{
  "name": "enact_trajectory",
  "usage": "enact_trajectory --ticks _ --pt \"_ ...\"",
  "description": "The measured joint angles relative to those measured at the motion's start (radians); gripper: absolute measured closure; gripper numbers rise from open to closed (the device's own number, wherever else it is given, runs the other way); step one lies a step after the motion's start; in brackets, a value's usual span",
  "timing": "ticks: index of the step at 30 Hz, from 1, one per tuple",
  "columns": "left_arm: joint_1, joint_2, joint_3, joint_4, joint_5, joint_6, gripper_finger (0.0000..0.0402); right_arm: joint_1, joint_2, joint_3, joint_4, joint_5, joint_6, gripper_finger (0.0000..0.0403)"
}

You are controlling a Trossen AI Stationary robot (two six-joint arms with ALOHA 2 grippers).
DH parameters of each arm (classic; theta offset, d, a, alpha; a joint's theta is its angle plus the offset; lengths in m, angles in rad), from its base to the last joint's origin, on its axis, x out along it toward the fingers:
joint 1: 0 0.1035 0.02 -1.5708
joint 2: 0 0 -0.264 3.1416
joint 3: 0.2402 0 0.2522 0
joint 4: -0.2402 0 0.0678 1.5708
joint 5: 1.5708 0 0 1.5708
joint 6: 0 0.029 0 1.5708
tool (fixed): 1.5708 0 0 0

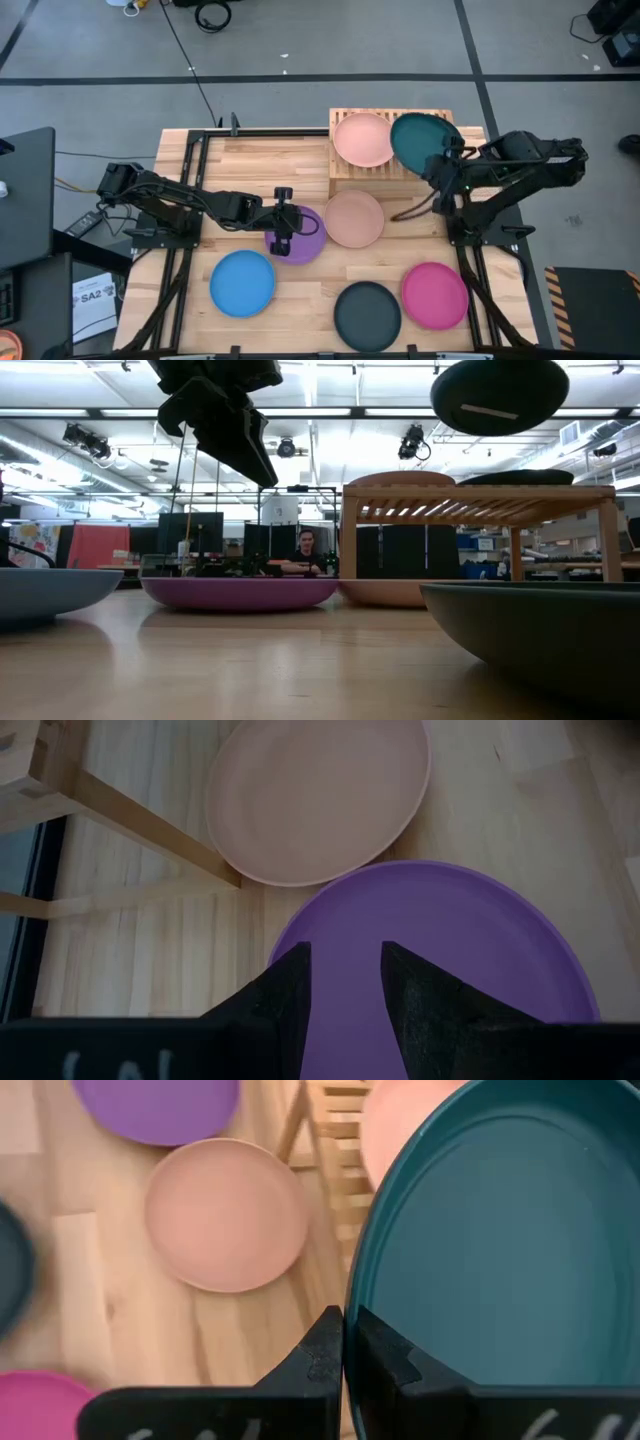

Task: Place and stack plates onto a shelf
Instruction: Stack the dark blue plate on top of the black plate on the shelf

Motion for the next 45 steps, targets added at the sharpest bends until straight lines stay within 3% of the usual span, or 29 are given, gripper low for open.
enact_trajectory --ticks 12,19,28,45 --pt "0.0 0.0 0.0 -0.001 0.0 -0.001 0.0271 -0.207 -0.01 -0.006 0.001 -0.027 -0.129 0.0383" --pt "0.0 0.0 0.0 -0.002 0.0 -0.001 0.0271 -0.282 -0.095 -0.12 -0.001 -0.079 -0.169 0.0383" --pt "0.0 0.0 0.0 -0.002 0.0 -0.001 0.0271 -0.325 -0.172 -0.233 0.0 -0.084 -0.171 0.0383" --pt "0.0 0.0 0.0 -0.002 0.0 -0.001 0.0271 -0.347 -0.175 -0.393 0.046 -0.085 -0.188 0.0383"
